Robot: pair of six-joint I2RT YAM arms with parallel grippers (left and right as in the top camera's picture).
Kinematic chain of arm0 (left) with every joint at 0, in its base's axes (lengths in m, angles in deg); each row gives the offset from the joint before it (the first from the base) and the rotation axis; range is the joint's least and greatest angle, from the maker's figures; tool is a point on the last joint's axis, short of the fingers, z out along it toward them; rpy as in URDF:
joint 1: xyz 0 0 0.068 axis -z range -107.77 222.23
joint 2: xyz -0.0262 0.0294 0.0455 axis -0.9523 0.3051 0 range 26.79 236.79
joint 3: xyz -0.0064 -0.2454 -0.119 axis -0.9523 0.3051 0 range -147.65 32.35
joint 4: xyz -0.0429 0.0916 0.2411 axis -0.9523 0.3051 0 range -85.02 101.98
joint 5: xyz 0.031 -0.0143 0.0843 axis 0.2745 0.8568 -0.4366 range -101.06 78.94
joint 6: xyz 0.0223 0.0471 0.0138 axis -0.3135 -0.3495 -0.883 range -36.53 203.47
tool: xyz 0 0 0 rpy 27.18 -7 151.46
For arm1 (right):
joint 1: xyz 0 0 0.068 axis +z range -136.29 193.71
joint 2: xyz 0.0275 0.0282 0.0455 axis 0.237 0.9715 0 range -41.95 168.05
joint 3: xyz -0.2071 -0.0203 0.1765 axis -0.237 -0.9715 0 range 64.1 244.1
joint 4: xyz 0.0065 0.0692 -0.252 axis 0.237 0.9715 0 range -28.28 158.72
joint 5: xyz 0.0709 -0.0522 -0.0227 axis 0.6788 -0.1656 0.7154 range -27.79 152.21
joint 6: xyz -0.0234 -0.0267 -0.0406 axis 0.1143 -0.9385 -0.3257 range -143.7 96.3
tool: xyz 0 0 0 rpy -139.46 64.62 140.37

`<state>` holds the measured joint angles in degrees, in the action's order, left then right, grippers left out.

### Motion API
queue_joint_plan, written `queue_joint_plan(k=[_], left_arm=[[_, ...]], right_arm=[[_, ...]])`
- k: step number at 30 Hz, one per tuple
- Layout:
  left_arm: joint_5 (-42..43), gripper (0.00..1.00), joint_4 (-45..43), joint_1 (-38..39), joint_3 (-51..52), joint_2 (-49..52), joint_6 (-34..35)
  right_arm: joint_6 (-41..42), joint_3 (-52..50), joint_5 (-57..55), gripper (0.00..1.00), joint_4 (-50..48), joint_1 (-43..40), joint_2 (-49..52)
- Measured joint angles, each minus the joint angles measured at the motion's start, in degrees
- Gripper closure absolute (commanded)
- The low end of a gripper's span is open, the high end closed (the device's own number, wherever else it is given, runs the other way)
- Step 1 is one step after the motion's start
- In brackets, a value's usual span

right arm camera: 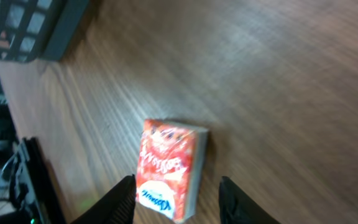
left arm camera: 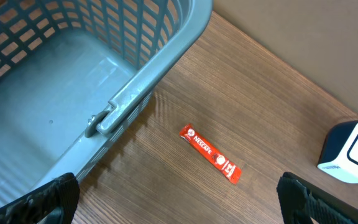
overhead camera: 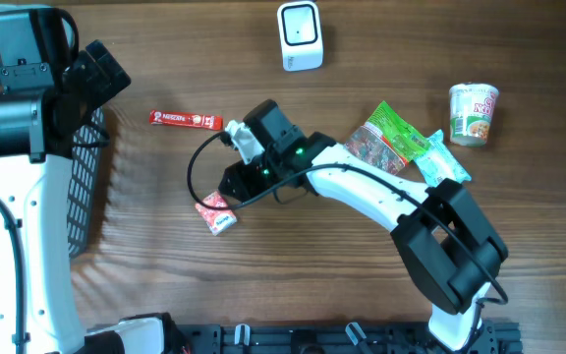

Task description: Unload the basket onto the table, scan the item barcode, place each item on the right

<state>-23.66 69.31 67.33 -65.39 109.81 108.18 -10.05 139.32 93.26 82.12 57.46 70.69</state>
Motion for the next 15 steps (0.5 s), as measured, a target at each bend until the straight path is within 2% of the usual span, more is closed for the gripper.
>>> queue_joint_plan(k=[10, 15], left_arm=[[0.0, 0.0, 0.0, 0.02, 0.0, 0.0, 0.0], [0.0, 0.0, 0.0, 0.02, 0.0, 0.02, 0.0]], right_arm=[[-0.33, -3.08, 2.38, 0.54, -4.74, 3.02, 4.26], [-0.52, -3.1, 2.38, 0.59, -5.66, 3.1, 5.55]])
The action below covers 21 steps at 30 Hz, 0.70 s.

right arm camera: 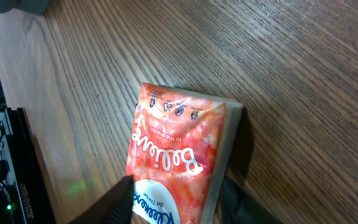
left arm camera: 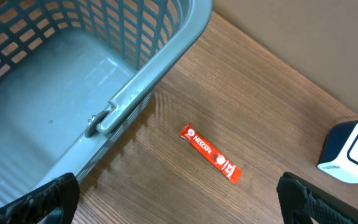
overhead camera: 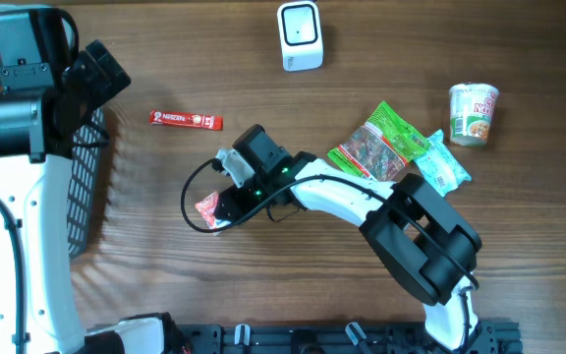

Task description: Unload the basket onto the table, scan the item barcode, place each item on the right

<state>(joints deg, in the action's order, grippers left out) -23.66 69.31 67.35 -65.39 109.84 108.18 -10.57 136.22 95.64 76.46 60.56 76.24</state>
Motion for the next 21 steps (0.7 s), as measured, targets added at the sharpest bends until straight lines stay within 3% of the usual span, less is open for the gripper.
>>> queue_joint_plan(k=[1, 4, 9, 14, 18, 21], left_arm=[[0.0, 0.0, 0.0, -0.02, 0.0, -0.02, 0.0], [0.0, 0.0, 0.0, 0.0, 0.0, 0.0, 0.0], [0.0, 0.0, 0.0, 0.0, 0.0, 0.0, 0.0], [0.0, 0.0, 0.0, 0.0, 0.0, -0.02, 0.0], [0.0, 0.0, 0.0, -0.02, 0.0, -0.02, 0.0], [0.0, 0.0, 0.04, 0.0, 0.0, 0.0, 0.0]], right_arm=[[0.02, 0.0, 0.0, 0.62, -0.04, 0.0, 0.11], [0.76, 0.0, 0.44, 0.83, -0.87, 0.48, 2.4], [3.39, 0.02, 2.56, 0.96, -1.49, 0.07, 2.82], [3.54, -0.48, 15.65, 0.96, 2.89, -9.05, -4.96], [2.14, -0.44, 39.1, 0.96, 3.78, -19.69, -10.19], [-2.32, -0.37, 51.87, 0.96, 11.19, -25.68, -10.19]])
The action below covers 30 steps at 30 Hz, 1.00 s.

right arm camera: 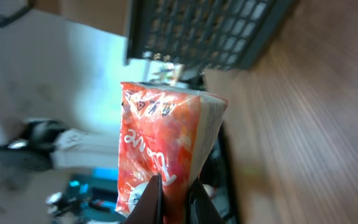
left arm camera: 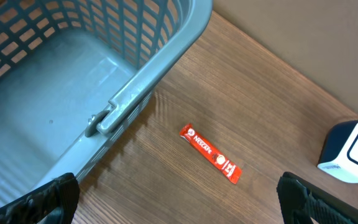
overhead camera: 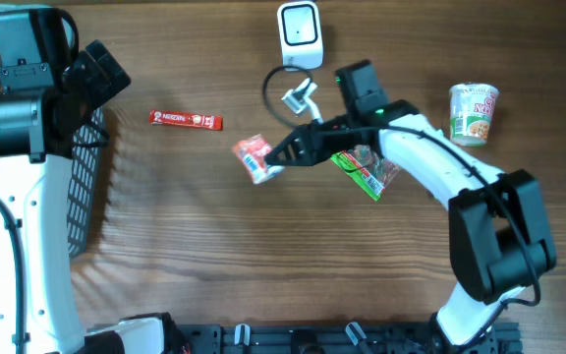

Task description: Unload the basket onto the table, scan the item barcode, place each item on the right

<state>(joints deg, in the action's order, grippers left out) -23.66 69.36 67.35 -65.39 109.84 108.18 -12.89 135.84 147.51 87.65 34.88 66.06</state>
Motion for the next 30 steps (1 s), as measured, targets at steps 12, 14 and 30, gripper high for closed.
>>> queue_joint_plan(k=[12, 14, 30], left_arm=[[0.0, 0.0, -0.04, -0.02, 0.0, 0.0, 0.0], [0.0, 0.0, -0.04, -0.02, 0.0, 0.0, 0.0], [0.0, 0.0, -0.04, -0.02, 0.0, 0.0, 0.0]], right_arm=[[-10.56, -0.26, 4.04, 0.96, 22.62, -13.07, -20.68], [-10.71, -0.26, 4.04, 0.96, 22.99, -13.09, -22.49], [-10.49, -0.26, 4.04, 0.96, 23.15, -13.09, -23.39]])
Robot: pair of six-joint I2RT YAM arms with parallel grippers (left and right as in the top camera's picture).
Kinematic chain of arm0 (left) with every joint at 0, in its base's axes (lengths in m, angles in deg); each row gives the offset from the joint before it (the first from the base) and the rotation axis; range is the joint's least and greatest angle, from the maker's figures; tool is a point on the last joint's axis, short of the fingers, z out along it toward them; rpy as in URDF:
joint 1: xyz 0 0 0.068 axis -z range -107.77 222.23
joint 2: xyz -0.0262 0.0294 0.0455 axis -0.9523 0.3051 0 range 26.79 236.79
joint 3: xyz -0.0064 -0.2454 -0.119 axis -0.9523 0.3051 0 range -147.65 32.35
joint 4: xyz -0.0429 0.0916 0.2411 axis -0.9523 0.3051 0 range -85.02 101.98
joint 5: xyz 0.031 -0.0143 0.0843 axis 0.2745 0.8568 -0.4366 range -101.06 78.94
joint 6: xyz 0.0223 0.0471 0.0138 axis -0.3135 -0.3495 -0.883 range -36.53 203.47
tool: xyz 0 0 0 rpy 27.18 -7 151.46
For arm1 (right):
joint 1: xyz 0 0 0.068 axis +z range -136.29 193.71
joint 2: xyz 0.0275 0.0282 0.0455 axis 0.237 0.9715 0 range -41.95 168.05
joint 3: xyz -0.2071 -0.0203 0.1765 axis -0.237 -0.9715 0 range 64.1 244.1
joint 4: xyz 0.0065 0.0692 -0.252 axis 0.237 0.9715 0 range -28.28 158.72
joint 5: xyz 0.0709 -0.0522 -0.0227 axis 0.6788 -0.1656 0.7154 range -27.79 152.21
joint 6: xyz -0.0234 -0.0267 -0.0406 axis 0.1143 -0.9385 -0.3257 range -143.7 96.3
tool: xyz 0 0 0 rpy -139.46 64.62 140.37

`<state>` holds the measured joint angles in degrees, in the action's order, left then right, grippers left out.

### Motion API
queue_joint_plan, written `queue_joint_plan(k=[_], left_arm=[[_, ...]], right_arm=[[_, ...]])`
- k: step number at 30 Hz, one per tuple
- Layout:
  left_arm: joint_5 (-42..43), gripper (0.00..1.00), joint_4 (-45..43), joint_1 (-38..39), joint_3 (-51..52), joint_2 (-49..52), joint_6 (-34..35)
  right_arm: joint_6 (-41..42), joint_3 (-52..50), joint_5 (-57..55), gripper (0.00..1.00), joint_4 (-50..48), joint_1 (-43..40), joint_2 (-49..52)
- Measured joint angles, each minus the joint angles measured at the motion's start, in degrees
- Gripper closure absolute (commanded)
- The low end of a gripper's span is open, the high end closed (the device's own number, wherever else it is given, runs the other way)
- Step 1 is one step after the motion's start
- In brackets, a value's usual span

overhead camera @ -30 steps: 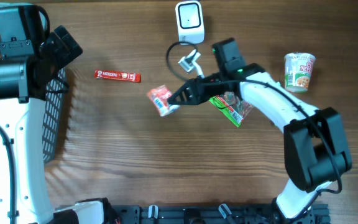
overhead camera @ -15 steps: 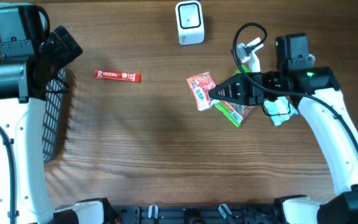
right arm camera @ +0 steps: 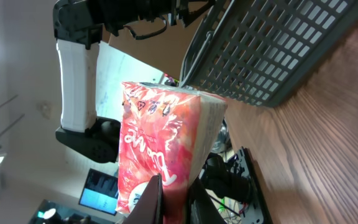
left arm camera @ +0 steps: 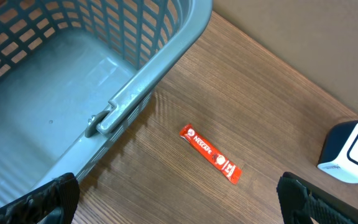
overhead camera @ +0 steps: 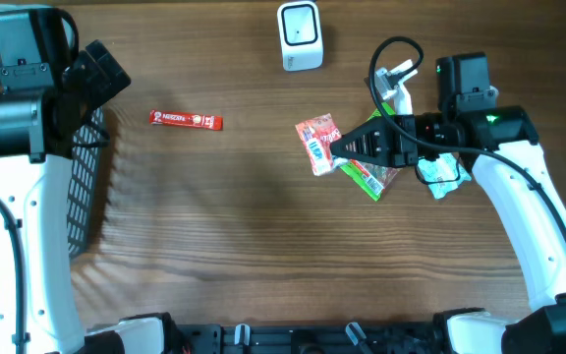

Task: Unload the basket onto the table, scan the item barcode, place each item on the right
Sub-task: 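Hold the orange box over the white scanner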

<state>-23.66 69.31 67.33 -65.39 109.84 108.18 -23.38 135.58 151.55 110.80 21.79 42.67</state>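
Note:
A red tissue pack (overhead camera: 317,144) hangs above the table's middle right, and my right gripper (overhead camera: 343,147) is shut on it; the right wrist view shows the same tissue pack (right arm camera: 163,140) pinched between the fingers (right arm camera: 149,199). A white barcode scanner (overhead camera: 300,35) stands at the far edge, up and to the left of the pack. My left gripper (left arm camera: 179,199) hovers open over the left side by the basket, holding nothing.
A grey basket (left arm camera: 55,81) sits at the far left. A red Nescafe stick (overhead camera: 186,120) lies near it. Under my right arm lie a green snack bag (overhead camera: 367,175) and a light blue packet (overhead camera: 440,169).
My right gripper has carried the tissue pack to the right, from below-left of the scanner to the middle right. The left arm has not moved.
My right gripper stood open over the tissue pack lying at the table's lower left-centre. Then it was down around the pack. Then it held the pack in the air below-left of the scanner, and now further right.

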Motion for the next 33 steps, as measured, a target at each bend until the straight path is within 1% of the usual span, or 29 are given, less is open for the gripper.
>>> queue_joint_plan(k=[2, 4, 8, 11, 12, 14, 16, 20, 23, 25, 29, 30, 32, 33], left_arm=[[-0.02, 0.0, 0.0, 0.0, 0.0, 0.0, 0.0], [0.0, 0.0, 0.0, 0.0, 0.0, 0.0, 0.0], [0.0, 0.0, 0.0, 0.0, 0.0, -0.02, 0.0], [0.0, 0.0, 0.0, 0.0, 0.0, 0.0, 0.0], [0.0, 0.0, 0.02, 0.0, 0.0, 0.0, 0.0], [0.0, 0.0, -0.02, 0.02, 0.0, 0.0, 0.0], [0.0, 0.0, 0.0, 0.0, 0.0, 0.0, 0.0], [0.0, 0.0, 0.0, 0.0, 0.0, 0.0, 0.0], [0.0, 0.0, 0.02, 0.0, 0.0, 0.0, 0.0], [0.0, 0.0, 0.0, 0.0, 0.0, 0.0, 0.0], [0.0, 0.0, 0.0, 0.02, 0.0, 0.0, 0.0], [0.0, 0.0, -0.02, 0.02, 0.0, 0.0, 0.0], [0.0, 0.0, -0.02, 0.0, 0.0, -0.02, 0.0], [0.0, 0.0, -0.02, 0.02, 0.0, 0.0, 0.0]], right_arm=[[-0.48, 0.0, 0.0, 0.96, 0.0, 0.11, 0.0], [-0.92, 0.0, -3.02, 0.96, 0.02, 1.36, -0.02], [-1.16, 0.0, -28.5, 0.96, 1.07, 9.97, -0.13], [3.32, 0.0, -49.94, 0.96, 1.09, 15.43, -0.13], [6.84, 0.0, -61.7, 0.96, 1.14, 16.92, -0.15], [10.01, 0.0, -71.3, 0.96, 1.03, 17.57, -0.13], [10.47, 0.0, -75.76, 0.96, -0.2, 17.59, -0.02], [8.68, 0.0, -77.92, 0.96, -0.33, 17.62, 2.12], [8.35, 1.01, -85.74, 0.96, 1.2, 17.62, 2.4], [6.27, 4.37, -92.37, 0.96, 3.85, 17.59, 2.54], [-2.78, 14.88, -106.18, 0.96, 4.42, 17.59, 2.56], [-5.03, 16.76, -108.45, 0.96, 3.54, 17.62, 2.56], [-11.85, 21.29, -115.95, 0.96, -1.97, 18.16, 3.69], [-13.86, 24.68, -120.32, 0.96, -6.1, 18.53, 6.67]])
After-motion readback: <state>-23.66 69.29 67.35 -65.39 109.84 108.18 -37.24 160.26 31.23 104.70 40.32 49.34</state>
